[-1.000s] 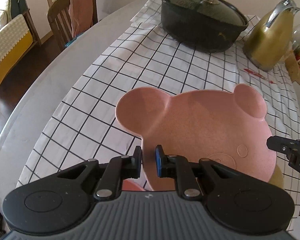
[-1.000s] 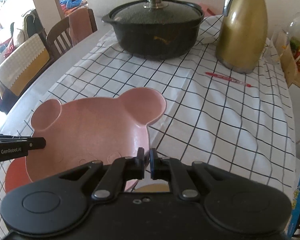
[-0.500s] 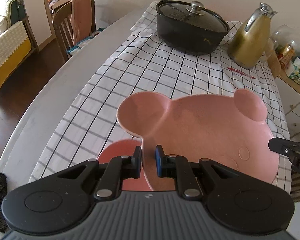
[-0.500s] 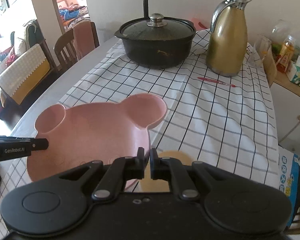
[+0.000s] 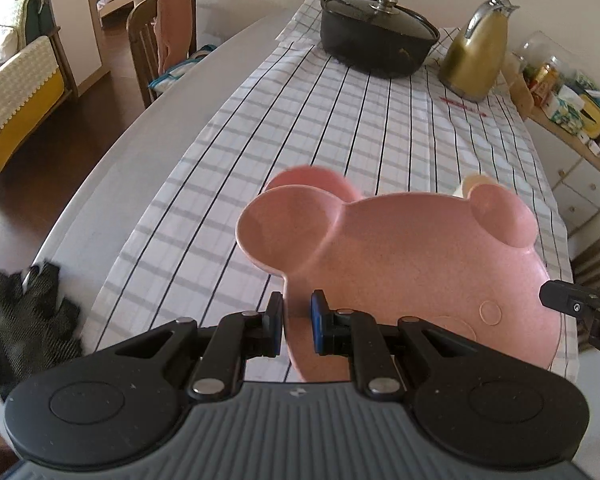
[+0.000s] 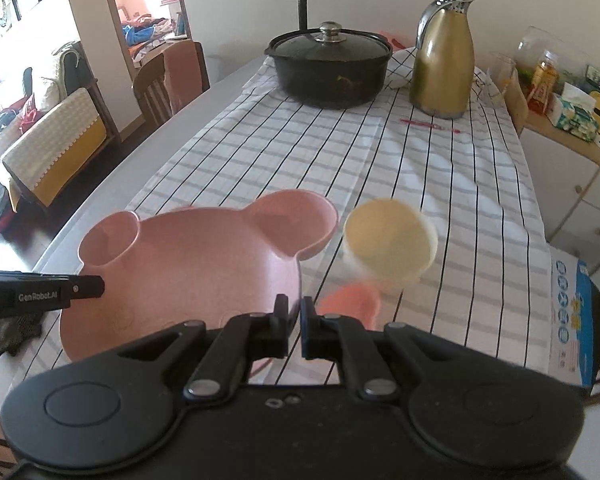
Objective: Organize plates and bowls
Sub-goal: 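Carry the bear plate with both tools toward the pink and cream bowls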
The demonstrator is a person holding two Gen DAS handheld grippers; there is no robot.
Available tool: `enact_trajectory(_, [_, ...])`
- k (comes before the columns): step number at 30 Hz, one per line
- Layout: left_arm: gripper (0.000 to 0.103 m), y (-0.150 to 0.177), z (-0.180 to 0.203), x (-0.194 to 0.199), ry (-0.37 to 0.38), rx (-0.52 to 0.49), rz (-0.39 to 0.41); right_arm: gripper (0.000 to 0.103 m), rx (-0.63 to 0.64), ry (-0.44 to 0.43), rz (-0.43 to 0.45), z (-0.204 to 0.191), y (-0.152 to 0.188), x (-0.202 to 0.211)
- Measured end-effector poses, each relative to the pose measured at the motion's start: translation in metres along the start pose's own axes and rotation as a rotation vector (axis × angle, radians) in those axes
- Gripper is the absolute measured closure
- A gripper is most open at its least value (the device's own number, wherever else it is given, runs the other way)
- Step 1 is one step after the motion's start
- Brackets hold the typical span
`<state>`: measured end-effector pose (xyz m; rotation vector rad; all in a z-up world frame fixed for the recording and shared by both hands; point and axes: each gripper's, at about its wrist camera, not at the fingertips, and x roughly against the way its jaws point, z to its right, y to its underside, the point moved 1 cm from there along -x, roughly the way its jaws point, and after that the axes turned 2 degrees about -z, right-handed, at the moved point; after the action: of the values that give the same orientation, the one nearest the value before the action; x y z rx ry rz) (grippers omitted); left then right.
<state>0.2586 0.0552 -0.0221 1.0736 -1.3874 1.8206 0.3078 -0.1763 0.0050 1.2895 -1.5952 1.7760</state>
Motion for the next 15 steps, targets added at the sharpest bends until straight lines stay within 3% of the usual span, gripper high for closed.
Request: enact_trajectory(15, [0.090,0.095,-0.048,0.034,-0.011,-0.048,-0.023,0.099,-0.026,0.012,-0.021,-0.064,0.101,0.029])
